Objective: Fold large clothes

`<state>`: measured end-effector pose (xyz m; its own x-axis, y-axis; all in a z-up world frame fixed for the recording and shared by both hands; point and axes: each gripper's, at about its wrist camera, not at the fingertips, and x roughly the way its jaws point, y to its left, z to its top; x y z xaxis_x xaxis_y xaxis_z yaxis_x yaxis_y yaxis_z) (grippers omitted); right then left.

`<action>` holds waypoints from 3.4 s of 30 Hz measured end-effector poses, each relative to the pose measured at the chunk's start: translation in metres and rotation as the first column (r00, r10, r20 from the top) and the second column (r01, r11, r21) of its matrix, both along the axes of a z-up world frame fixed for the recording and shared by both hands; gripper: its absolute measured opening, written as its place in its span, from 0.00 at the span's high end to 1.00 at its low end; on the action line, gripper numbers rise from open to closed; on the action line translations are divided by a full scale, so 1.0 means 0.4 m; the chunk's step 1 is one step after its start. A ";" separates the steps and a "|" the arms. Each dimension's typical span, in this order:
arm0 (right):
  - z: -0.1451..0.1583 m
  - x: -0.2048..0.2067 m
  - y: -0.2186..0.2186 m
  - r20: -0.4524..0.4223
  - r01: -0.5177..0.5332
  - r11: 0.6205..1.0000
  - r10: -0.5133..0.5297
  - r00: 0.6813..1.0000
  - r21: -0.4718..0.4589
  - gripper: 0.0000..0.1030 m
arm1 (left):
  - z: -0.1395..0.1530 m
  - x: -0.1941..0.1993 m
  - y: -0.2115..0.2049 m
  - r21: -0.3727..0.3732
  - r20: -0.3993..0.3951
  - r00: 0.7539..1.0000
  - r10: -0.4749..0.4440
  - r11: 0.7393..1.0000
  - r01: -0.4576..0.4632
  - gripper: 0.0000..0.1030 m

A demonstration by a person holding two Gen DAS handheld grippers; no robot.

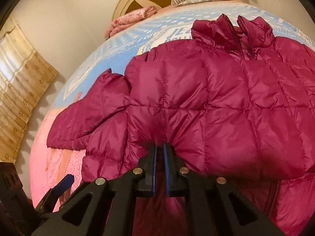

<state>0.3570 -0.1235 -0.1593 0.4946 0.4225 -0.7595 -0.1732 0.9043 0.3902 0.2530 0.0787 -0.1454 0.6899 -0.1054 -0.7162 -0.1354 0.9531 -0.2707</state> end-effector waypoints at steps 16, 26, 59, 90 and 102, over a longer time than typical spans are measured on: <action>0.169 -0.085 -0.457 0.169 0.398 0.893 -0.368 0.915 -0.210 0.93 | 0.093 0.022 -0.097 0.088 0.011 0.995 -0.103 0.991 0.102 0.00; 0.027 -0.104 -0.558 0.091 0.429 0.884 -0.419 0.903 -0.184 0.93 | 0.089 0.196 -0.235 0.195 -0.050 0.996 -0.076 0.977 0.084 0.00; 0.016 -0.115 -0.546 0.133 0.433 0.876 -0.414 0.901 -0.213 0.93 | -0.002 0.075 0.497 -0.146 -0.101 0.783 0.613 0.770 -0.621 0.02; 0.012 -0.122 -0.562 0.130 0.441 0.883 -0.424 0.896 -0.158 0.93 | 0.363 0.083 -0.243 0.231 0.404 0.895 -0.190 0.968 0.101 0.92; 0.009 -0.125 -0.571 0.126 0.445 0.887 -0.430 0.894 -0.126 0.93 | 0.157 0.051 -0.550 0.295 0.177 0.860 -0.478 0.859 0.417 0.92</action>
